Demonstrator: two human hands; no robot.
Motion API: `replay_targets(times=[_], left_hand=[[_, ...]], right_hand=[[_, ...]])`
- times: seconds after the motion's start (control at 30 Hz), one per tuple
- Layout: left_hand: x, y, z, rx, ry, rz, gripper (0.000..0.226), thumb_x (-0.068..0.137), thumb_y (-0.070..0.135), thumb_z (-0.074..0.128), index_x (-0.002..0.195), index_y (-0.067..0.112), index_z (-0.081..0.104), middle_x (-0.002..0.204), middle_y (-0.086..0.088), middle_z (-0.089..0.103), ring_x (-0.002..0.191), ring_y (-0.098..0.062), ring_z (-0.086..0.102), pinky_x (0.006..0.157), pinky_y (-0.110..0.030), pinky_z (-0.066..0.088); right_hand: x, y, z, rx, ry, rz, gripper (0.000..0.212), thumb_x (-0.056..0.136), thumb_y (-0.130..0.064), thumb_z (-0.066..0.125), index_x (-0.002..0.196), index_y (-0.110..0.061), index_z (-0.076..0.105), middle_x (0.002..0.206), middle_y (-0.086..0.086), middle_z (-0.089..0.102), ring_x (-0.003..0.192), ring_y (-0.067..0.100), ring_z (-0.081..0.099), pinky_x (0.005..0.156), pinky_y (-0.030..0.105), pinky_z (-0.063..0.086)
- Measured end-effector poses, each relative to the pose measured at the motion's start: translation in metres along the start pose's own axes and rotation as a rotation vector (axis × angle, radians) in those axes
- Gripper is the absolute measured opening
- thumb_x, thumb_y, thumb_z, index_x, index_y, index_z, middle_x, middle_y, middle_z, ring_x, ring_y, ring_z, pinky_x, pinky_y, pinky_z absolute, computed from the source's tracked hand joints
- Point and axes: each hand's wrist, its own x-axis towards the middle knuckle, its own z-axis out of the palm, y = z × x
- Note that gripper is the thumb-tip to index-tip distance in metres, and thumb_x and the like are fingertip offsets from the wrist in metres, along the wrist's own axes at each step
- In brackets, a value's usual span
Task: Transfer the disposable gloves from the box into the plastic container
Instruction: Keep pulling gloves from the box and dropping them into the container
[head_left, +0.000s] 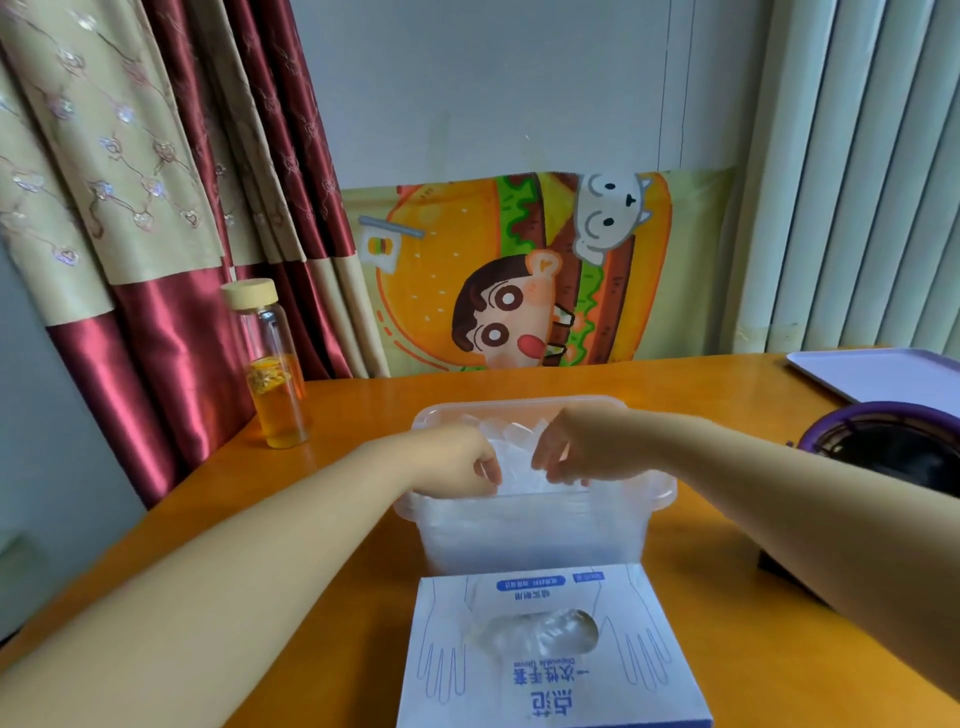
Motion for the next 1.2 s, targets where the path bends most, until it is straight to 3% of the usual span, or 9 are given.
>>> replay_targets(times=[0.2, 0.3, 0.5, 0.6, 0.7, 0.77, 0.9, 1.03, 1.2], left_hand=[[0.023, 0.004, 0.011, 0.122, -0.166, -0.034, 0.031, 0.092, 0.022, 0.057, 0.122, 0.018, 0.065, 0.119, -0.001, 0.065, 0.096, -0.018, 0.059, 0.081, -0.028, 0.049], [0.033, 0.007, 0.020, 0.203, -0.256, -0.090, 0.029, 0.094, 0.016, 0.053, 0.119, 0.011, 0.065, 0.113, -0.008, 0.065, 0.087, -0.021, 0.054, 0.074, -0.028, 0.043], [0.020, 0.006, 0.003, 0.308, -0.189, -0.114, 0.027, 0.095, 0.018, 0.051, 0.114, 0.014, 0.068, 0.108, -0.004, 0.064, 0.094, -0.025, 0.058, 0.083, -0.034, 0.046], [0.008, -0.002, -0.014, 0.529, -0.145, -0.166, 0.029, 0.098, 0.032, 0.047, 0.115, 0.019, 0.067, 0.117, 0.001, 0.062, 0.118, -0.024, 0.049, 0.107, -0.045, 0.029], [-0.001, -0.005, -0.013, 0.582, -0.212, -0.201, 0.036, 0.101, 0.037, 0.040, 0.111, 0.016, 0.067, 0.127, -0.004, 0.057, 0.138, -0.028, 0.026, 0.114, -0.062, -0.004], [-0.008, -0.009, -0.011, 0.511, -0.211, -0.194, 0.039, 0.100, 0.039, 0.039, 0.096, 0.015, 0.069, 0.122, -0.004, 0.058, 0.140, -0.027, 0.021, 0.112, -0.064, -0.008], [-0.021, -0.019, -0.020, 0.322, -0.080, -0.163, 0.038, 0.098, 0.041, 0.042, 0.101, 0.017, 0.072, 0.135, 0.004, 0.050, 0.144, -0.022, 0.009, 0.112, -0.061, -0.008], [-0.039, -0.022, -0.027, 0.189, -0.029, -0.133, 0.036, 0.098, 0.041, 0.042, 0.115, 0.025, 0.069, 0.150, 0.011, 0.033, 0.146, -0.016, 0.001, 0.115, -0.058, -0.003], [-0.063, -0.021, -0.026, -0.040, 0.081, -0.103, 0.040, 0.100, 0.041, 0.042, 0.135, 0.028, 0.055, 0.153, 0.008, 0.031, 0.141, -0.013, 0.023, 0.112, -0.029, 0.018]], right_hand=[[0.041, 0.005, 0.026, -0.034, -0.265, 0.137, 0.053, 0.093, -0.022, 0.057, 0.142, -0.014, 0.039, 0.135, 0.010, 0.052, 0.113, 0.025, 0.059, 0.098, 0.033, 0.048], [0.048, 0.009, 0.031, -0.080, -0.358, 0.227, 0.045, 0.099, -0.014, 0.041, 0.143, -0.007, 0.036, 0.144, 0.015, 0.041, 0.128, 0.032, 0.045, 0.104, 0.036, 0.039], [0.053, 0.014, 0.039, -0.030, -0.419, 0.278, 0.040, 0.101, -0.021, 0.038, 0.136, -0.004, 0.046, 0.139, 0.019, 0.047, 0.129, 0.037, 0.044, 0.101, 0.039, 0.039], [0.053, 0.014, 0.045, -0.150, -0.489, 0.303, 0.042, 0.095, -0.033, 0.051, 0.133, -0.017, 0.050, 0.125, 0.010, 0.056, 0.108, 0.032, 0.059, 0.097, 0.037, 0.046], [0.050, 0.009, 0.040, -0.197, -0.462, 0.319, 0.044, 0.092, -0.027, 0.058, 0.133, -0.017, 0.048, 0.128, 0.011, 0.051, 0.095, 0.026, 0.054, 0.086, 0.032, 0.046], [0.046, 0.005, 0.035, -0.210, -0.417, 0.289, 0.045, 0.094, -0.024, 0.055, 0.136, -0.012, 0.047, 0.137, 0.011, 0.047, 0.113, 0.029, 0.050, 0.097, 0.036, 0.043], [0.033, 0.000, 0.019, -0.352, -0.373, 0.169, 0.063, 0.085, -0.035, 0.067, 0.140, -0.015, 0.044, 0.140, 0.005, 0.047, 0.127, 0.025, 0.045, 0.109, 0.036, 0.035], [0.008, -0.008, -0.005, -0.330, -0.186, 0.048, 0.046, 0.088, -0.032, 0.065, 0.132, -0.019, 0.055, 0.134, 0.000, 0.054, 0.119, 0.020, 0.051, 0.104, 0.027, 0.038], [-0.028, -0.023, -0.018, -0.194, 0.170, -0.131, 0.025, 0.092, -0.024, 0.060, 0.116, -0.024, 0.066, 0.112, -0.010, 0.067, 0.083, -0.001, 0.055, 0.076, 0.008, 0.041]])
